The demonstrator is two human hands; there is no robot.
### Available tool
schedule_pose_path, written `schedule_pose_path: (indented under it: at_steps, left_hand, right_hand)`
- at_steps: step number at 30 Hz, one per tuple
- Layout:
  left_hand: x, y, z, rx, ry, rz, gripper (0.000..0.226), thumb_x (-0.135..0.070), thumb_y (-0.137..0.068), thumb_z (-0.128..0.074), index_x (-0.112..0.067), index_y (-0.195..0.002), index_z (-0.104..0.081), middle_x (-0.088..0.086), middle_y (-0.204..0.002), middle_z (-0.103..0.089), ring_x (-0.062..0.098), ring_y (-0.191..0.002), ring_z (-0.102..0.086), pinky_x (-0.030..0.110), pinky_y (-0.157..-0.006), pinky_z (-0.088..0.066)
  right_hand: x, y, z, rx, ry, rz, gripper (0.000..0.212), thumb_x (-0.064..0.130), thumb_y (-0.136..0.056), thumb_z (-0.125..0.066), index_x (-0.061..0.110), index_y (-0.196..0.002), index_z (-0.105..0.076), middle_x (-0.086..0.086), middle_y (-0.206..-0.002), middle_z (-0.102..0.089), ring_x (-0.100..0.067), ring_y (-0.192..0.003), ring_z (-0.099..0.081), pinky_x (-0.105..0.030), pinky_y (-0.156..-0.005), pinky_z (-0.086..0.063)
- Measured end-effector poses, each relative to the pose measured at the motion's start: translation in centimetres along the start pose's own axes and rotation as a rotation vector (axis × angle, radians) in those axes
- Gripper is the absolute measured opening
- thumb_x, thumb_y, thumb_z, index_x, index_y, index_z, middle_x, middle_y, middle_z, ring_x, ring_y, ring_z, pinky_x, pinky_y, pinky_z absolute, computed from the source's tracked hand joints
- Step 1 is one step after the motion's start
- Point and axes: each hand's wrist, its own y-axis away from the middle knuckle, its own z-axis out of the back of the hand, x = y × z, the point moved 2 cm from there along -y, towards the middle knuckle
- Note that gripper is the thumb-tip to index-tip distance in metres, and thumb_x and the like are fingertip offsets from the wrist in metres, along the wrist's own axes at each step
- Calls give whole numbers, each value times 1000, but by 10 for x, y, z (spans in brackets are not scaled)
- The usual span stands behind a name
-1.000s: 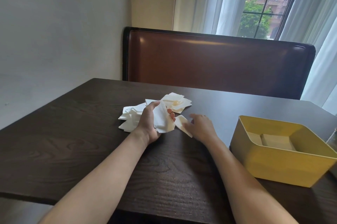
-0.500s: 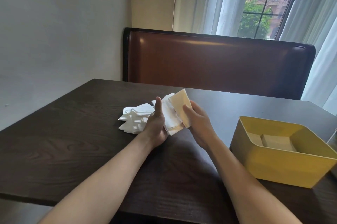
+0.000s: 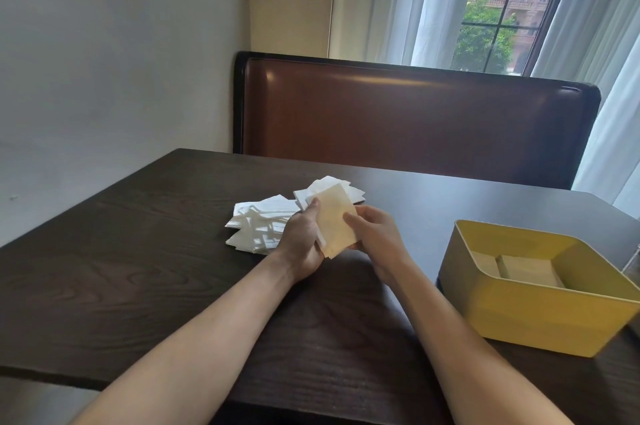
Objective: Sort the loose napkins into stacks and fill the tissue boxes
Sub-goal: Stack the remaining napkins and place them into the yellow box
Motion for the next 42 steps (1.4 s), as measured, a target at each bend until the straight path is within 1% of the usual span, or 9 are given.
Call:
schedule_pose_path:
  at_steps: [4,10,14,20,23,27,32,39,42]
  left_hand:
    - [0,6,-4,77,-9,-19,45,-35,-108,-40,0,-130,-58,18,-108,-72,30,-89,-72,39,-62,-58]
    - [0,4,-4,73,-35,16,48,-32,-110,-29,3,-126,-57,17,-93,-72,25,-62,-66,34,-54,-50]
    - [-8,-1,2,-38,44,-13,51,-36,-110,-29,1,-127,-60,16,-107,-73,28,-90,-73,47,-86,-56]
    - [-36,-5,14,-108,215,-21,36,-35,-106,-44,-6,-103,-65,9,-93,-71,20,-80,-70,40,-76,-56]
    - [-40,-7,18,-114,204,16,39,-40,-103,-50,-5,-102,-65,7,-91,-71,21,-77,-69,40,-76,-56]
    - [-43,-13,19,-80,255,32,45,-47,-101,-52,-3,-99,-65,9,-86,-70,22,-72,-67,39,-81,-52]
    - [-43,-21,25,-79,258,14,47,-51,-99,-52,-6,-98,-65,9,-85,-72,22,-71,-70,39,-76,-56]
    - [-39,-36,38,-159,288,36,54,-56,-95,-55,-5,-110,-61,8,-70,-70,21,-62,-69,34,-65,-56]
    - [-38,-39,38,-175,273,28,53,-55,-96,-54,-4,-109,-62,9,-71,-71,21,-69,-69,36,-68,-54]
  right_hand:
    - [-1,-1,1,-3,-64,2,13,9,-94,-62,4,-104,-69,-13,-100,-72,-20,-83,-71,-28,-59,-56]
    - [-1,0,-2,106,-91,4,16,5,-95,-62,9,-109,-68,-16,-99,-72,-23,-68,-63,-23,-51,-52]
    - [-2,-4,3,-128,139,138,8,15,-94,-64,18,-96,-71,-1,-85,-72,-11,-54,-59,-23,-49,-50]
    - [2,-29,6,-303,267,125,21,23,-99,-50,20,-85,-66,0,-90,-70,-22,-88,-63,-39,-79,-51]
    - [-2,-48,-1,-241,372,103,30,28,-102,-42,13,-96,-67,-3,-100,-69,-19,-94,-58,-31,-78,-40]
    - [-12,-74,-13,-163,391,38,45,38,-105,-35,12,-124,-66,-6,-129,-63,-23,-119,-54,-34,-97,-39]
    - [-12,-103,-30,-104,486,99,53,44,-106,-25,13,-119,-67,-9,-133,-59,-24,-124,-50,-44,-108,-38]
    - [-18,-130,-47,30,790,163,57,46,-106,-9,30,-142,-52,4,-157,-37,-17,-151,-15,-42,-122,-3]
    - [-23,-131,-52,133,894,108,54,43,-107,-11,27,-146,-45,-2,-157,-37,-21,-149,-19,-46,-121,-8]
